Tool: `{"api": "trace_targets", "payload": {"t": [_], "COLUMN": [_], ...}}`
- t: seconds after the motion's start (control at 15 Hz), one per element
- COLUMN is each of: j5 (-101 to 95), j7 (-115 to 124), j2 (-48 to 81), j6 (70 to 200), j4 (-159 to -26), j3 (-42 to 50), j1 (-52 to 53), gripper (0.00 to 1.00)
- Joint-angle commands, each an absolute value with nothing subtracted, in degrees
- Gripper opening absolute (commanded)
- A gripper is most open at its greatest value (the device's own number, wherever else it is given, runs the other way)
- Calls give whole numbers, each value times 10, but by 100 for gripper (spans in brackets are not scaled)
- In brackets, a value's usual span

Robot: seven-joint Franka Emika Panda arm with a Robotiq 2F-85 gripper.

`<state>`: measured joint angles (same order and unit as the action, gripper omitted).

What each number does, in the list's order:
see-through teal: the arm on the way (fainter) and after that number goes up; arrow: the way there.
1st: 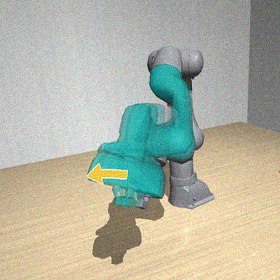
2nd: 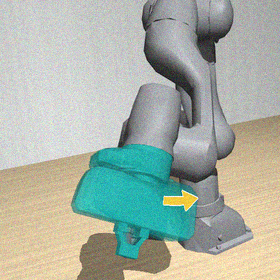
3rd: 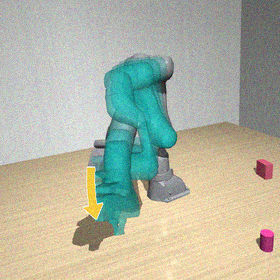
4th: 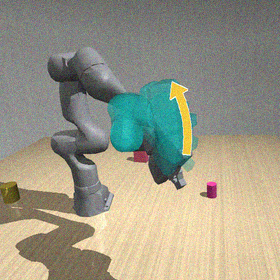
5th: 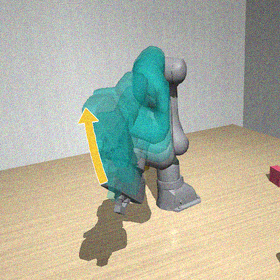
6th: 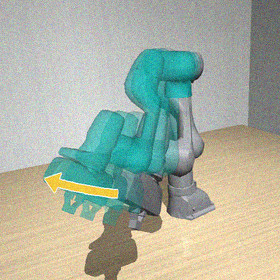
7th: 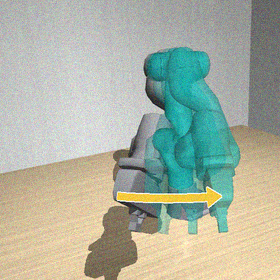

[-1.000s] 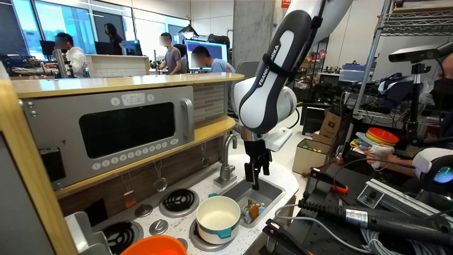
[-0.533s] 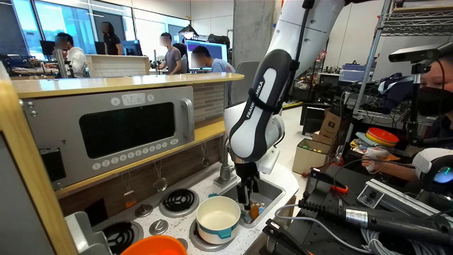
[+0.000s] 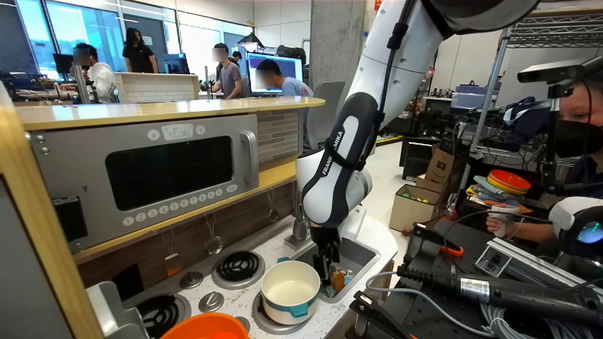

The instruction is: Take the brown and blue stuffed animal out of the sink and put it in the pot

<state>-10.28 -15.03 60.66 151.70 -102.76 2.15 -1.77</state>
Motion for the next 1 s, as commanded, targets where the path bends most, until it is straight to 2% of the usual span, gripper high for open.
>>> {"api": "trace_targets", "payload": {"t": [0.0,0.2,0.27,0.33,0.47,0.93], "j5": [-120,-126,-125,-125,-125,-118], "j7": [-165,-167,-162,-159,-161,-151], "j2": [629,634,635,635,633,590], "j6": [1511,1510,1506,1504,1505,1513], "j4": [-1010,-1011,-1009,-1009,-1010,-1044], "j3": [17,16,18,19,19,19], "j1": [-16,-8,-4,-2,0,-5], "gripper": [100,100,75,74,54,2]}}
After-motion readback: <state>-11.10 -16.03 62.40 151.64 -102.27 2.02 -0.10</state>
